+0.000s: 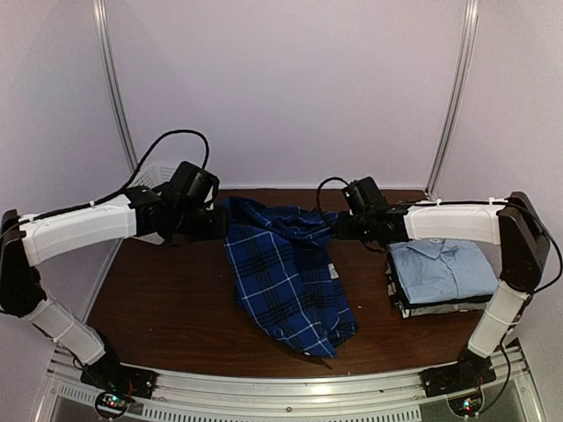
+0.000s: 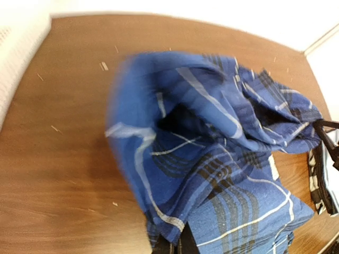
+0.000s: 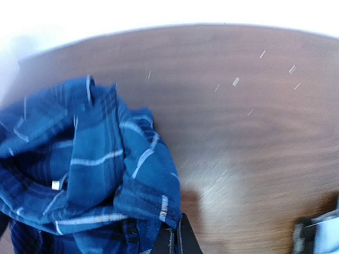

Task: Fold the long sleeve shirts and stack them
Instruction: Pick up the crumpled shirt from the center of the board, then flatten out the crumpled shirt at the center of the board.

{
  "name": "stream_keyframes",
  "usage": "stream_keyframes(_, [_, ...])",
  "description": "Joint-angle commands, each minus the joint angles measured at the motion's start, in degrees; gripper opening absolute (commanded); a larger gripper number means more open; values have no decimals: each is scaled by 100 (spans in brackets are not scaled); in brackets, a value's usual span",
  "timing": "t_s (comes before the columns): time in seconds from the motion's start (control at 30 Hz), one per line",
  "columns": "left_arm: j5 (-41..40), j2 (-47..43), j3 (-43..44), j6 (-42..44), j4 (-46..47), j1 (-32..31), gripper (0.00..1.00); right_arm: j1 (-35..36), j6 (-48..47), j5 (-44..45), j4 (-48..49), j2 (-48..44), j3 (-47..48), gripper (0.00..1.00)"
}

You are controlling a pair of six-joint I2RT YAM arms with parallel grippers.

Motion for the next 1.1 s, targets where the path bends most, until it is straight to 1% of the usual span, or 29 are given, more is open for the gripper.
stream_keyframes(0.0, [-944, -813, 753, 833, -794, 77, 0, -169, -621, 1032, -636, -901, 515, 0])
stream_keyframes(0.1, [-1003, -1257, 1245, 1398, -932, 77, 0, -227, -996, 1307, -819, -1357, 800, 0])
stream_keyframes(0.27, [-595, -1922, 2117, 2282, -854, 77, 0, -305, -1519, 1409, -1011, -2150, 1402, 0])
stream_keyframes(0.47, [392, -2361, 3331, 2936, -759, 77, 0, -317, -2233, 878, -986, -3005, 2451, 0])
stream_keyframes(0.63, [576, -2468, 4127, 3123, -692, 79, 0, -313, -2471, 436, -1084, -3419, 3220, 0])
stream_keyframes(0.73, [318, -2424, 4525, 3242, -685, 77, 0, -307, -2592, 352, -1343, -3409, 3738, 0])
stream_keyframes(0.83, [-272, -2159, 4986, 3280, -852, 77, 0, -311, -2835, 541, -1403, -3309, 4072, 0])
stream_keyframes(0.9, [-782, -1769, 5494, 3296, -1206, 77, 0, -323, -2959, 649, -1638, -3019, 4436, 0])
stream_keyframes(0.97, [-1219, -1309, 5965, 3329, -1628, 90, 0, -381, -3012, 586, -2056, -2465, 4882, 0])
stream_keyframes(1.0, [-1339, -1084, 6168, 3321, -1791, 173, 0, -451, -3012, 479, -2171, -2198, 5016, 0])
stream_keyframes(1.03, [-1204, -825, 6326, 3204, -1977, 434, 0, -576, -3002, 309, -2250, -1935, 5091, 0])
stream_keyframes(1.07, [-707, -586, 6456, 3074, -2159, 966, 0, -712, -2976, 110, -2303, -1670, 5130, 0])
